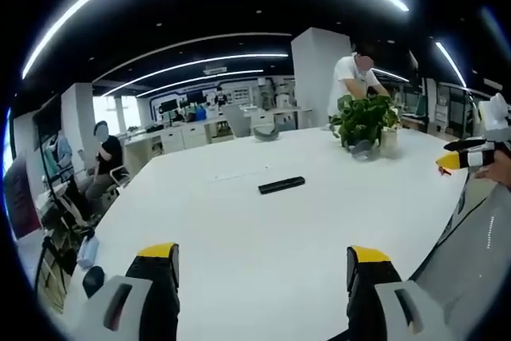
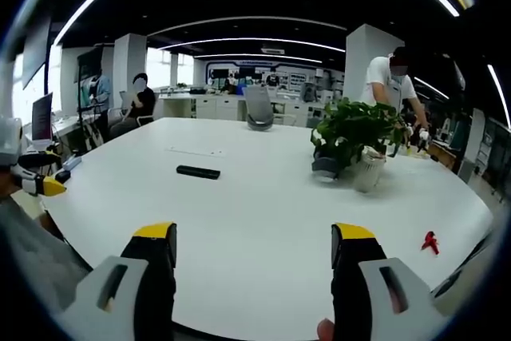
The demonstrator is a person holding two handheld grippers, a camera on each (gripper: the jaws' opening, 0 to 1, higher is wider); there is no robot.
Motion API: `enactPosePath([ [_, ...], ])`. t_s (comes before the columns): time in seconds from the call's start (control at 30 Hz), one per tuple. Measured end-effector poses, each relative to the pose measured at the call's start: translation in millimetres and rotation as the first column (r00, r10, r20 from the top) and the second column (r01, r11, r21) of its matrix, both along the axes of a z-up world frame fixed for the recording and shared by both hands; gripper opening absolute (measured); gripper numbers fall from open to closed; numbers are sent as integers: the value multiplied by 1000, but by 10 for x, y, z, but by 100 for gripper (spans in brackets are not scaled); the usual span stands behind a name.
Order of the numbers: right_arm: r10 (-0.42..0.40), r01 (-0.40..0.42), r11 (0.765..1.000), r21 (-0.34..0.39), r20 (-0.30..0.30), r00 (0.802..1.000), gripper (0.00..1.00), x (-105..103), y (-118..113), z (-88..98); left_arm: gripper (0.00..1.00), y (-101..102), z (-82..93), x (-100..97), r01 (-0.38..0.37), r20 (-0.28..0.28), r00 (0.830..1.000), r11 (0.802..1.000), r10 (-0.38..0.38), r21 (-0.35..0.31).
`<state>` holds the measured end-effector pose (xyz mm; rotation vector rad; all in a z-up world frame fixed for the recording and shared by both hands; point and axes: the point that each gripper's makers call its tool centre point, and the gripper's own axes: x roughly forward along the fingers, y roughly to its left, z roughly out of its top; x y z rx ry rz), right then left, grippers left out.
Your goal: Press the specified remote control buttons in sequence, fully releasing each button before pressing the next.
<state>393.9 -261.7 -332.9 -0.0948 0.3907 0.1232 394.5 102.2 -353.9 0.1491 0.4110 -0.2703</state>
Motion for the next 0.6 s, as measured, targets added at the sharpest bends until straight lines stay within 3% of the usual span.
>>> enactPosePath([
  [0.43,3,-3,1000,-1,-7,1000,81,-7,5,-3,88,4,-34,-7,-1,-23,1000,1000,2,13],
  [0.6,3,-3,1000,0,-7,1000,81,-4,-9,-7,86,-38,3,-6,13,-27,1000,999,-14,-38],
])
